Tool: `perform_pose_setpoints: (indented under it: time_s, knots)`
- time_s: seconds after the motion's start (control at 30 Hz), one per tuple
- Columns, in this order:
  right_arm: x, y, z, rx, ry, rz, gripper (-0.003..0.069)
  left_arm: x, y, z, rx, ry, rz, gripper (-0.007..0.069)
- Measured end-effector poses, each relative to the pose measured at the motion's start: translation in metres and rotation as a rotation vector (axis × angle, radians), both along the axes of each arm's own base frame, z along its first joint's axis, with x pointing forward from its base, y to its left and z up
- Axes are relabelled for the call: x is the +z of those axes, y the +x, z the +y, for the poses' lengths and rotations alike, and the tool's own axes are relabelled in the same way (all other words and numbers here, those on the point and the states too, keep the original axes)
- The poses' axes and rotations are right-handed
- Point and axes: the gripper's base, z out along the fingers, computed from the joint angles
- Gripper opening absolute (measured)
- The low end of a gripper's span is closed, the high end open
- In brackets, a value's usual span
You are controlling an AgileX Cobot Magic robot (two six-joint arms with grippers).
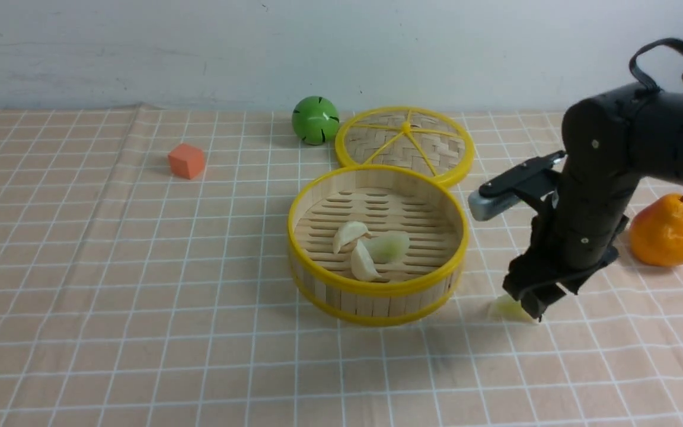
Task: Put the dumplings into the steamer on the table with the brown tablecloth.
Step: 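Reach for and grasp a dumpling lying on the table beside the steamer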
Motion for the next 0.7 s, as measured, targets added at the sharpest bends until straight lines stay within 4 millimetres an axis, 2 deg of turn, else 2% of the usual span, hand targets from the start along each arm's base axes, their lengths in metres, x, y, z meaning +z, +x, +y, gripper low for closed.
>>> perform_pose_setpoints:
  time_s: [0.13,0.4,0.57,0.6,0.63,0.7]
  knots:
    - [-0.022,0.012,0.005,0.099,-0.004,-0.033,0.0484,-0.003,0.007,-0.006,-0.003,0.014,0.026,0.0004]
    - [-0.042,0.019,0.009,0.167,0.007,-0.037,0.0462,-0.005,0.012,-0.010,-0.004,0.024,0.045,0.0004]
    - [-0.044,0.020,0.012,0.179,0.035,-0.041,0.0324,-0.006,0.014,-0.011,-0.005,0.026,0.049,0.0004]
    - [-0.044,0.020,0.012,0.179,0.036,-0.041,0.0224,-0.006,0.014,-0.011,-0.005,0.025,0.050,0.0004]
    - [-0.044,0.020,0.012,0.179,0.035,-0.036,0.0193,-0.006,0.013,-0.011,-0.006,0.024,0.051,0.0004]
    - [-0.043,0.020,0.012,0.179,0.035,-0.036,0.0196,-0.006,0.013,-0.011,-0.006,0.024,0.051,0.0004]
